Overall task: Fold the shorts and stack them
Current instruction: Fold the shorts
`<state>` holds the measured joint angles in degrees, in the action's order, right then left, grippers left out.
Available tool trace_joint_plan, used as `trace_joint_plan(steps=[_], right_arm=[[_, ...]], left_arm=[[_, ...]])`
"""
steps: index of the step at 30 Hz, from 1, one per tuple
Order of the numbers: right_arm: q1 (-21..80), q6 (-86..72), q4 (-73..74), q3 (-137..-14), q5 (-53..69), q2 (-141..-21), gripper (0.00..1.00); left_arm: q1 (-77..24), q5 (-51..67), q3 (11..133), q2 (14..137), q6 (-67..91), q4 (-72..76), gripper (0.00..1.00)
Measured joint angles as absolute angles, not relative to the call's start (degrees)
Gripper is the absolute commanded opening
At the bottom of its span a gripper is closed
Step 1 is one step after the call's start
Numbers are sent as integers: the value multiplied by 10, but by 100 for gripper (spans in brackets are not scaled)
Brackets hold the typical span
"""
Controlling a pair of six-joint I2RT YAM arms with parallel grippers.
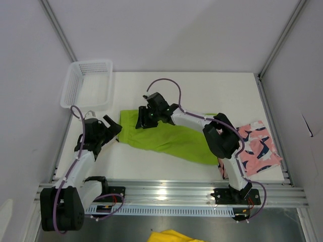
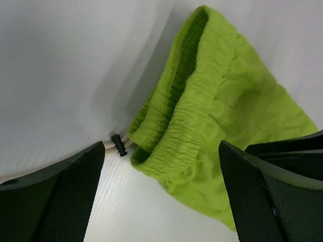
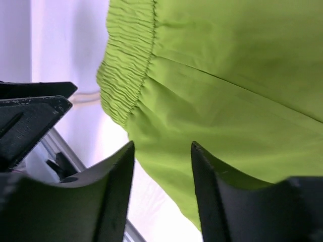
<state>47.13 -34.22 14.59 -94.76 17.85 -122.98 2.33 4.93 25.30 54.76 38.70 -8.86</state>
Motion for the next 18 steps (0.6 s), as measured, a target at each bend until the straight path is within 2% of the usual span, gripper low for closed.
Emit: trace_joint_plan(steps=[2,5,9,18], right_arm=[[473,-361,142,-957,177,-1237,36],[472,-385,134,-988,175,-1263,31],[471,-410,124,-1005,174,-1299,28],[475,-449,113,-1012,178,-1340,26]], left_arm=[[23,50,253,555,386,-63,95],[23,50,253,582,385,-23,95],[23,58,253,627,385,15,93],[23,101,249,694,387,70,79]])
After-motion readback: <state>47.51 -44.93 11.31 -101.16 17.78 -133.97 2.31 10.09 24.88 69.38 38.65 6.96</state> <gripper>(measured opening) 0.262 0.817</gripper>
